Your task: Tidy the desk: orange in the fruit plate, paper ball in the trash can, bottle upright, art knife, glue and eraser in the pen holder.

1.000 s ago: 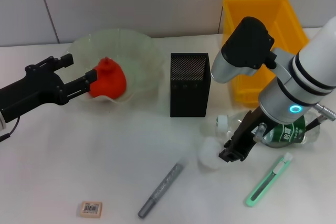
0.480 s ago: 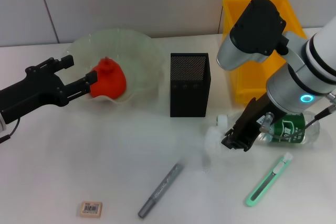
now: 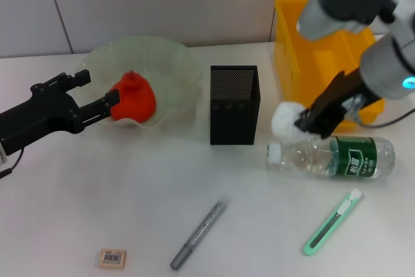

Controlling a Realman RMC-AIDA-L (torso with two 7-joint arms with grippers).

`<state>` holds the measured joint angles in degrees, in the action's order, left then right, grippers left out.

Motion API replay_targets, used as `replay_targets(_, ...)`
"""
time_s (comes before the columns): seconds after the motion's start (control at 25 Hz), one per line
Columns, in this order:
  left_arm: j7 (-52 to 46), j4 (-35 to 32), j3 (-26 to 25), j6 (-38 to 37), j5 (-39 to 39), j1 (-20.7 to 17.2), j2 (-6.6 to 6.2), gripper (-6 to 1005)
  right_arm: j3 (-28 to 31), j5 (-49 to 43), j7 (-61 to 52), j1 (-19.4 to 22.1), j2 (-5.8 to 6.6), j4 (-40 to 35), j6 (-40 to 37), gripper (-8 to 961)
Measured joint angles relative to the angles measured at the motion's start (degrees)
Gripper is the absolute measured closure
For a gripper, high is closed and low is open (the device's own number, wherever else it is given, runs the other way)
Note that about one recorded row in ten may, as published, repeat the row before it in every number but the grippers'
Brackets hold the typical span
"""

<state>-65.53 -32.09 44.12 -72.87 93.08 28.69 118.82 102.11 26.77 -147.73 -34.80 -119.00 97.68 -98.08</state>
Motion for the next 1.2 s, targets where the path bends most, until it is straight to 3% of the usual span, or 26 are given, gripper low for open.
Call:
replay_targets(0.2,0.1,0.1,0.0,0.0,0.0,0.2,0.06,223,3.7,-0.7,0.3,0.1,0.0,3.4,-0.2,860)
replay_targets(0.56,0.1,0.1,0.0,0.0,0.0,0.3,0.12,223,5.0,-7.5,0.6,1.0,0.0,4.7,4.1,860)
replay_targets(1.2,0.8,0.9,0.0,0.0,-0.2,0.7,0.18,223,6.4,-9.7,3.7,1.9,0.09,-12.4,26.6,861)
